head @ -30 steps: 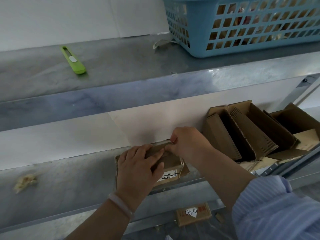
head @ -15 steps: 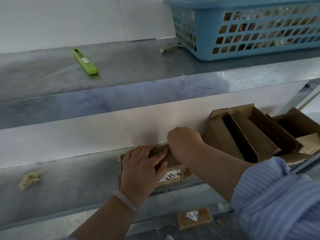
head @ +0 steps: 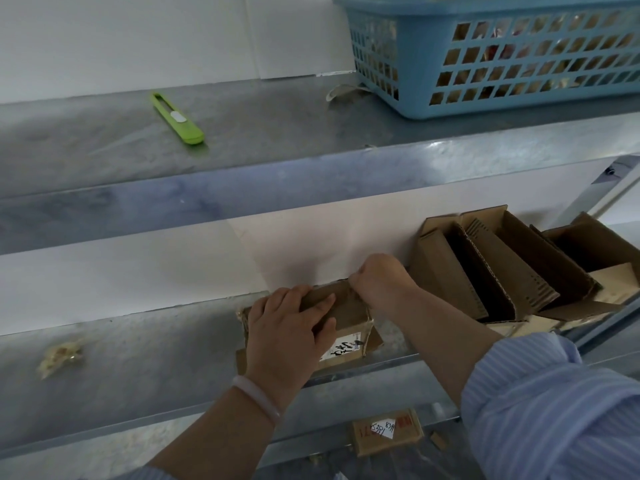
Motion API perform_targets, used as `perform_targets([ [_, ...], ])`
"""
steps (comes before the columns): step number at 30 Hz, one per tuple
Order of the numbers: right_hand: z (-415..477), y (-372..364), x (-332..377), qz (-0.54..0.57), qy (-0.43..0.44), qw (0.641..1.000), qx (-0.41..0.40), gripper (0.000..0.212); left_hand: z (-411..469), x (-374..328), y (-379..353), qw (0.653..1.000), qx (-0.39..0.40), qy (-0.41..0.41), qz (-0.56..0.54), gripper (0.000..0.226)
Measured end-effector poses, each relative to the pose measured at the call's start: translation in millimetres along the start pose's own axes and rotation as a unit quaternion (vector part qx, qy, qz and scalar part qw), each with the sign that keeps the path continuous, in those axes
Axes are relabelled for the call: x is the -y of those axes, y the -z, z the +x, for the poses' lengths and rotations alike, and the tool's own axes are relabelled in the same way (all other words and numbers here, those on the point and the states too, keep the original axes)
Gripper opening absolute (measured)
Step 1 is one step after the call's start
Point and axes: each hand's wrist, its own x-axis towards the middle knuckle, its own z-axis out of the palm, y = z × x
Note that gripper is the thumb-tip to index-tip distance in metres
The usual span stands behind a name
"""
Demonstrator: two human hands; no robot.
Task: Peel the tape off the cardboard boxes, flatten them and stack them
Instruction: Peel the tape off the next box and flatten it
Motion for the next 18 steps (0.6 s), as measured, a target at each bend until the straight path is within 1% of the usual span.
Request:
perform_targets([
  [1, 0, -1, -5, 0.075, -0.028, 0.997, 0.012, 0.027, -1, 0, 0, 1.0, -0.006, 0.002, -0.003, 0.038],
  [2, -1, -2, -10, 0.169, -0.061, 0.983, 0.027, 0.025, -2, -1, 0, 1.0, -0.011, 0.003, -0.006, 0.038],
  [3, -5, -3, -15, 0.268, -0.094, 0.958, 0.037, 0.023, -2, -2, 1, 1.0, -0.014, 0.004, -0.007, 0.039],
  [5, -16, -6, -24, 0.457, -0.141, 0.877, 0.049, 0.021, -1, -2, 1, 1.0, -0.015, 0.005, -0.011, 0.039],
  [6, -20, -9, -29, 0.515, -0.152, 0.842, 0.052, 0.022, -1, -2, 2, 1.0, -0.015, 0.005, -0.016, 0.039],
  [7, -23, -12, -33, 0.546, -0.157, 0.821, 0.054, 0.023, 0, -2, 2, 1.0, -0.015, 0.004, -0.021, 0.039],
  [8, -26, -14, -36, 0.564, -0.161, 0.808, 0.053, 0.024, 0, -1, 1, 1.0, -0.015, 0.003, -0.023, 0.04],
  [10, -30, -21, -40, 0.587, -0.168, 0.792, 0.036, 0.022, 0, -1, 1, 1.0, -0.009, -0.002, -0.026, 0.04],
  [12, -30, -29, -42, 0.61, -0.185, 0.77, 0.015, 0.016, 1, -1, 0, 1.0, 0.0, -0.005, -0.026, 0.04],
  [13, -30, -34, -43, 0.625, -0.199, 0.754, 0.012, 0.012, 2, -1, 0, 1.0, 0.004, -0.005, -0.025, 0.04],
  [15, -31, -40, -44, 0.656, -0.225, 0.721, 0.015, 0.015, 1, -1, 0, 1.0, 0.008, -0.003, -0.021, 0.04],
  [18, -32, -44, -45, 0.678, -0.231, 0.698, -0.004, 0.016, 4, 1, 0, 1.0, 0.01, 0.011, -0.009, 0.041],
])
